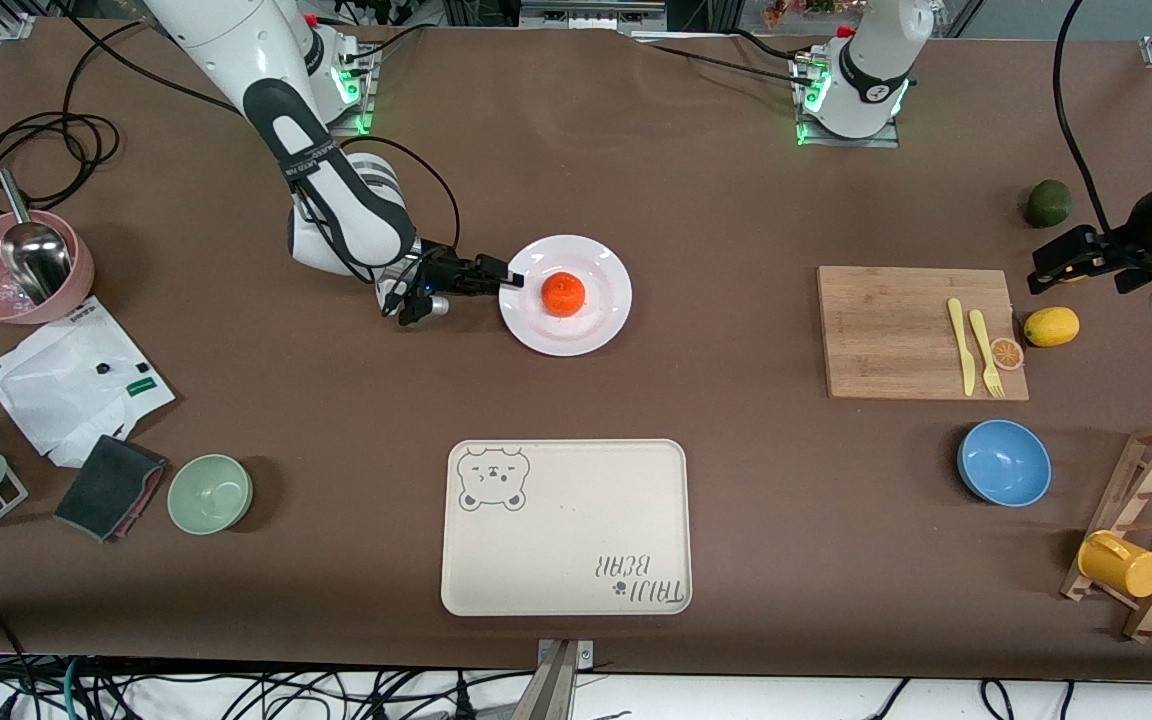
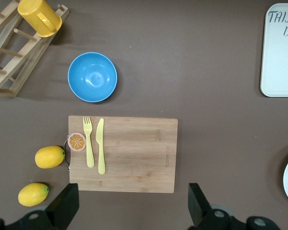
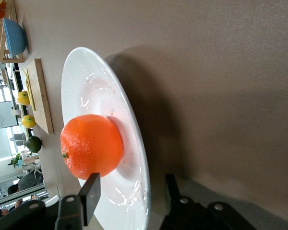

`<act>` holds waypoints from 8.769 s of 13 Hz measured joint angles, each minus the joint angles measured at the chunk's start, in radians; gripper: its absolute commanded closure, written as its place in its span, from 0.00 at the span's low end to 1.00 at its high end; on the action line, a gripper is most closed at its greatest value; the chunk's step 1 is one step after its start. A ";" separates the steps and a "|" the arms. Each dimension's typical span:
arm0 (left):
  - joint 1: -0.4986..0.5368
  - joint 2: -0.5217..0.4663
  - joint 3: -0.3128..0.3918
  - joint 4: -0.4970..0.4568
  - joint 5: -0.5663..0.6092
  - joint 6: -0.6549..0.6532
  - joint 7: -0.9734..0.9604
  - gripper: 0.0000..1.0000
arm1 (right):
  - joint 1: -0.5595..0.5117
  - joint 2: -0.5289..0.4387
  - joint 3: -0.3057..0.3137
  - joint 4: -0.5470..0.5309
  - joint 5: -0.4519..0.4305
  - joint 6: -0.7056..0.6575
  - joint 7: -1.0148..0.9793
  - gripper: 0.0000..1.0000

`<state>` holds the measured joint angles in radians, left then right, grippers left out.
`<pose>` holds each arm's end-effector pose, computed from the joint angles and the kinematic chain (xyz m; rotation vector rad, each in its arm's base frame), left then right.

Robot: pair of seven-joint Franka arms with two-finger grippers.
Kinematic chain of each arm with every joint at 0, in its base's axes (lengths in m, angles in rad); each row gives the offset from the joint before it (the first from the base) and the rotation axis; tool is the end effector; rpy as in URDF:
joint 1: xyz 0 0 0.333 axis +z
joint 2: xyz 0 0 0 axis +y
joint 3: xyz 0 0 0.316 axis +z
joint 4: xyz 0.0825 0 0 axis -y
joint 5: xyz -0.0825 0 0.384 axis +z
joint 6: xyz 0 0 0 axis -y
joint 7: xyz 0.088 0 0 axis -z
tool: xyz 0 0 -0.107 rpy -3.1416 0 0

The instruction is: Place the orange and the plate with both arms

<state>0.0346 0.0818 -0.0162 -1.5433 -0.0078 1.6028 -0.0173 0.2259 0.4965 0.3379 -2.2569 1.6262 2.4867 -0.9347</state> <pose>0.5815 0.0103 0.5938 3.1318 0.0565 -0.0349 0.4205 0.2755 0.1329 -2.2259 0.0636 0.1091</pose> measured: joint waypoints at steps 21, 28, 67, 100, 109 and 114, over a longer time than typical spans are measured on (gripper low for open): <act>0.000 0.001 0.000 0.000 0.000 0.000 0.000 0.00 | -0.003 0.014 -0.019 0.056 0.009 -0.006 0.000 1.00; 0.000 0.002 0.000 0.000 0.000 0.000 0.000 0.00 | -0.004 0.014 -0.024 0.158 0.009 -0.004 0.197 1.00; 0.000 0.004 0.000 0.003 0.000 0.000 0.000 0.00 | -0.016 0.551 -0.085 0.954 -0.300 -0.006 0.469 0.66; 0.000 0.004 0.000 0.004 0.000 0.000 0.000 0.00 | -0.079 -0.392 -0.446 0.620 -1.545 -0.830 0.661 0.00; 0.000 0.004 0.000 0.004 0.000 0.000 0.000 0.00 | -0.078 -0.438 -0.397 0.648 -1.611 -0.887 0.732 0.00; 0.000 0.004 0.000 0.004 0.000 0.000 0.000 0.00 | -0.078 -0.438 -0.397 0.651 -1.611 -0.888 0.733 0.00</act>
<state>0.0351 0.0862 -0.0162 -1.5396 -0.0078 1.6025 -0.0172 0.1475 0.0585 -0.0593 -1.6062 0.0155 1.5989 -0.2020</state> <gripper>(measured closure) 0.000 0.000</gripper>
